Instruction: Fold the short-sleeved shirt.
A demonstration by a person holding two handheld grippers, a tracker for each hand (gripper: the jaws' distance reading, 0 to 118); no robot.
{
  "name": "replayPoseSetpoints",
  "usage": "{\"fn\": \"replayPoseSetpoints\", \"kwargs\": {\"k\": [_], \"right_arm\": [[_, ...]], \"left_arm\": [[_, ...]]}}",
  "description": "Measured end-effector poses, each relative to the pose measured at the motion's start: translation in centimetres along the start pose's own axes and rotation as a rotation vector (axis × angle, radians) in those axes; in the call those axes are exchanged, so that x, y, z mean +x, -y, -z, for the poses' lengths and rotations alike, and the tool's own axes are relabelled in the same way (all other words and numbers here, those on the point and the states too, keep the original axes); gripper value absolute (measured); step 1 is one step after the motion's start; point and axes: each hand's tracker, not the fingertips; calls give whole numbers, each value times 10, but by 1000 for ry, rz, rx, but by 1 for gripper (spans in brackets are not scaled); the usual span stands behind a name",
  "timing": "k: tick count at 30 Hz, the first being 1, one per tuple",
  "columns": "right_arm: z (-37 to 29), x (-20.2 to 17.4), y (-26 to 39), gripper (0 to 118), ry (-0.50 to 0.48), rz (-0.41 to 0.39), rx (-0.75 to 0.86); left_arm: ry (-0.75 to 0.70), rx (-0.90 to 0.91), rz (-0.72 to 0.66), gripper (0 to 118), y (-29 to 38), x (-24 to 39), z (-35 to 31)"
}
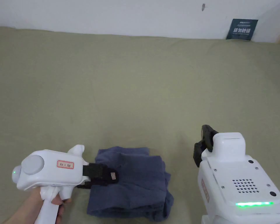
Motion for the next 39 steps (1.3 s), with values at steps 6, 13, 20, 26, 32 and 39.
{"fn": "replayPoseSetpoints", "kwargs": {"k": [6, 13, 20, 26, 32, 39], "right_arm": [[3, 3, -6, 0, 1, 59, 4], [7, -6, -16, 0, -55, 64, 14], [19, -57, -24, 0, -153, 49, 10], [33, -130, -29, 0, -302, 57, 8], [54, -218, -37, 0, -453, 52, -1], [80, -315, -37, 0, -586, 38, -11]], "left_arm": [[-11, -4, 12, 33, 0, 9, -5], [-8, 9, 20, 33, -1, 15, -21], [-90, 53, 34, 33, -13, -9, -89], [-216, 107, 3, 33, -28, -54, -177], [-304, 121, -23, 33, -53, -109, -258], [-455, 74, -20, 33, -102, -166, -325]]}}
